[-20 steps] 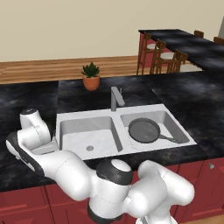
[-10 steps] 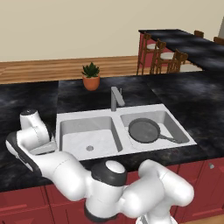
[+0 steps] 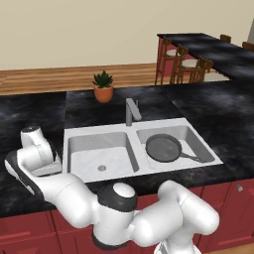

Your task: Pick the pan and sponge and place them into the sink. Then turn on the water.

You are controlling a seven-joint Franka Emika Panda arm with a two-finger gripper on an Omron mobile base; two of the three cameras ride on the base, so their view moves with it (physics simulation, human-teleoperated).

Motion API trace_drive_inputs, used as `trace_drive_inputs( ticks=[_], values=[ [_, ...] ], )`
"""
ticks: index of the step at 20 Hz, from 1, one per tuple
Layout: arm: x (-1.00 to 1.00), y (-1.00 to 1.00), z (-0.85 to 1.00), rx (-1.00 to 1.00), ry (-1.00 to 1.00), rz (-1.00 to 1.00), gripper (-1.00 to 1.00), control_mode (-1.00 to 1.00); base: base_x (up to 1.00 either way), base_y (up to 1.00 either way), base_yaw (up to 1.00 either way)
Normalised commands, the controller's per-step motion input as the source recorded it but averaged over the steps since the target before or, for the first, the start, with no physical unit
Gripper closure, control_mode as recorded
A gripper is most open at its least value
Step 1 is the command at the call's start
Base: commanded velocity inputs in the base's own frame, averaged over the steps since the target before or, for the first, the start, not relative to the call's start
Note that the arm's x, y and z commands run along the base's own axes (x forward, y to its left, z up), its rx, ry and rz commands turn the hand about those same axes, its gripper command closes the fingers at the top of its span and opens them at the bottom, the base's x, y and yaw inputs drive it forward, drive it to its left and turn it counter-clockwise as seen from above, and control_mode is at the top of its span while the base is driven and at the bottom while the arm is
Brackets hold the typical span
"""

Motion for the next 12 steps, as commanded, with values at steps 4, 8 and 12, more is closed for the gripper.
trace_drive_inputs(
  ticks=[4, 8, 12],
  values=[
    [0.08, 0.02, -0.10, 0.00, 0.01, -0.02, -1.00, -1.00, 0.00, 0.00, 0.00],
    [0.03, 0.00, -0.12, 0.00, 0.01, -0.02, -1.00, -1.00, 0.00, 0.00, 0.00],
    [0.00, 0.01, -0.17, 0.00, 0.02, -0.03, -1.00, -1.00, 0.00, 0.00, 0.00]
  ],
)
